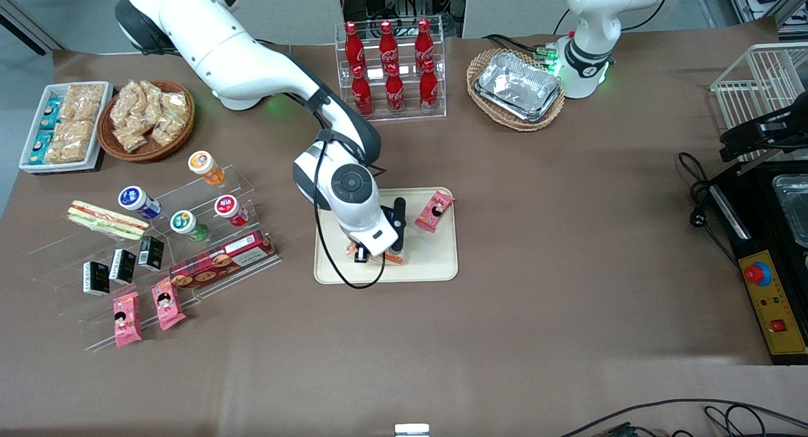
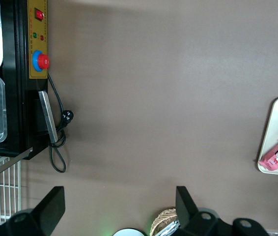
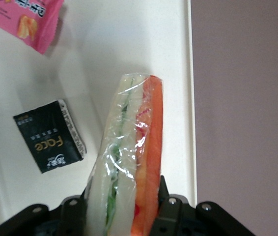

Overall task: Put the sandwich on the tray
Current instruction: 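Lower the sandwich onto the tray and open the right gripper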

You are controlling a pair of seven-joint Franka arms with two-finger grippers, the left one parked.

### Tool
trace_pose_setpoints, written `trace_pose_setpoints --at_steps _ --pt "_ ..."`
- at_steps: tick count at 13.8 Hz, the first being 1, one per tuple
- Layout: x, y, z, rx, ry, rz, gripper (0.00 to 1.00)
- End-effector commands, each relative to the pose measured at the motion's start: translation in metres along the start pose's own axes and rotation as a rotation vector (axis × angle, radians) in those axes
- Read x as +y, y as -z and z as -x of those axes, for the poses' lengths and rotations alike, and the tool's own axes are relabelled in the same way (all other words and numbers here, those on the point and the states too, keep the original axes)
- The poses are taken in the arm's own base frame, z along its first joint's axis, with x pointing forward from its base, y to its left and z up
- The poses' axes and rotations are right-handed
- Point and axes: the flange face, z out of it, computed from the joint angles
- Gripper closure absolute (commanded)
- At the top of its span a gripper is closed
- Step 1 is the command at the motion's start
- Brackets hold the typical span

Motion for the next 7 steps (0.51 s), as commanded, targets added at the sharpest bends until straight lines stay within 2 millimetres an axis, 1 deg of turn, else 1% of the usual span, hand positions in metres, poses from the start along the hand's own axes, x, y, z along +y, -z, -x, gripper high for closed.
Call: trace_pose_setpoints --at_steps 1,3,4,5,6,7 --pt "0.008 -0.011 -0.005 0.014 0.019 0.038 0.50" --pt "0.009 -0.019 -0.006 0.020 0.021 0.043 0.48" --pt "0.009 -0.024 -0.007 0.027 0.021 0.043 0.41" --pt "0.009 -0.028 -0.008 0.030 0.019 0.038 0.31" --pt "0.008 -0.030 -0.008 0.032 0.004 0.031 0.05" --pt "0.008 -0.029 -0.008 0.035 -0.038 0.030 0.00"
